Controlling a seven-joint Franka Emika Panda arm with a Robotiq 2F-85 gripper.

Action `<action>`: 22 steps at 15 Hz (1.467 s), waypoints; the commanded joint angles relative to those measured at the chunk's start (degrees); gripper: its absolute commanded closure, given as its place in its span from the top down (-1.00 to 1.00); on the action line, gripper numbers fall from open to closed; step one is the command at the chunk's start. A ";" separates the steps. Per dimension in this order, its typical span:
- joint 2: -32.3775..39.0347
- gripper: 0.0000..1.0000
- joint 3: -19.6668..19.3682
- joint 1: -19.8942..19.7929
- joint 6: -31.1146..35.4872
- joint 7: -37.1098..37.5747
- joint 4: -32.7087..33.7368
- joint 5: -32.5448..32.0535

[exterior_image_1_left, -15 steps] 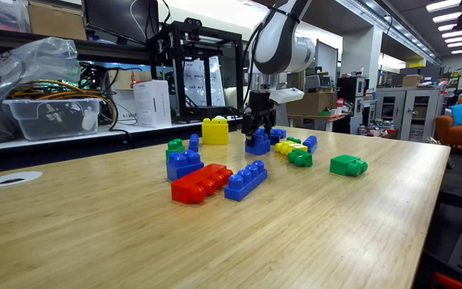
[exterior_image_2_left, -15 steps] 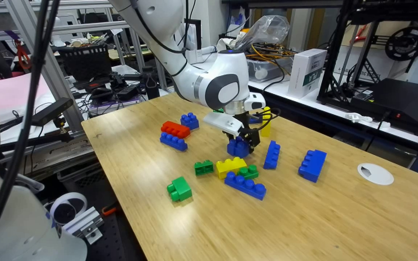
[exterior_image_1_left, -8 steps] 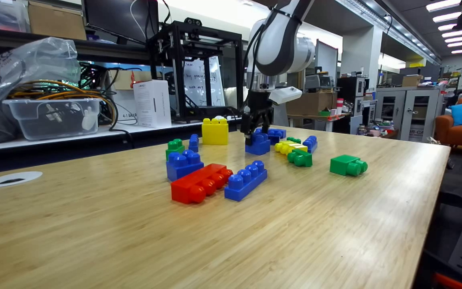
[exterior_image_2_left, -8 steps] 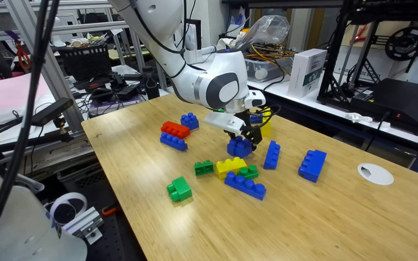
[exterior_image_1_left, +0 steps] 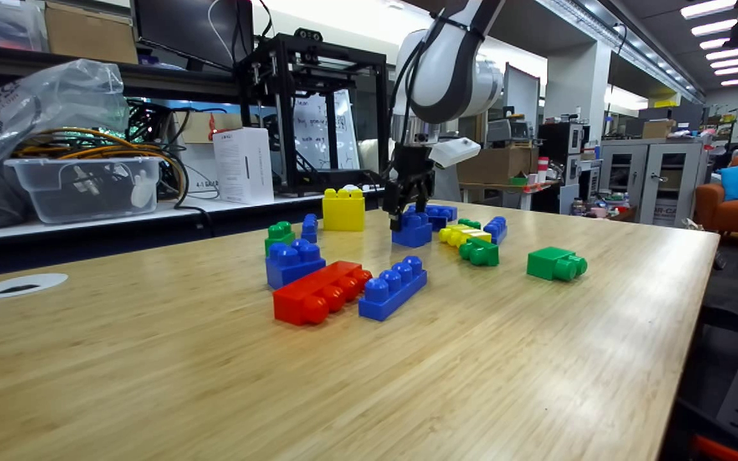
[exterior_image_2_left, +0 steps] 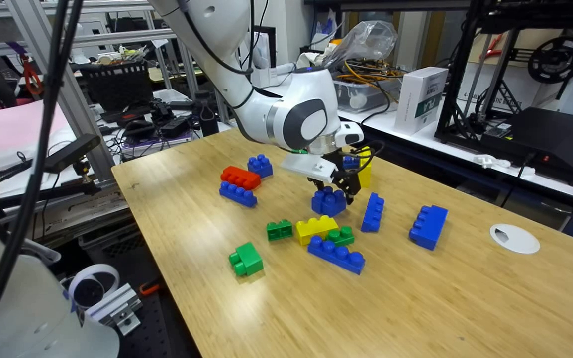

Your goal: Move the square blue block to the left and put the green block on the top

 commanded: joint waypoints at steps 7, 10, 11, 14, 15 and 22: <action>0.97 1.00 -1.49 1.17 1.25 1.31 0.62 -1.28; 1.21 1.00 -1.29 0.88 0.70 1.22 0.65 -0.67; 1.31 1.00 -1.21 0.82 0.58 1.21 0.66 -0.51; 1.37 0.32 -0.88 0.65 -0.06 1.51 0.66 0.16; 1.29 0.18 -0.75 0.61 -0.45 1.69 0.62 0.41; -1.17 -0.13 -0.93 2.23 -4.23 6.34 -1.19 0.58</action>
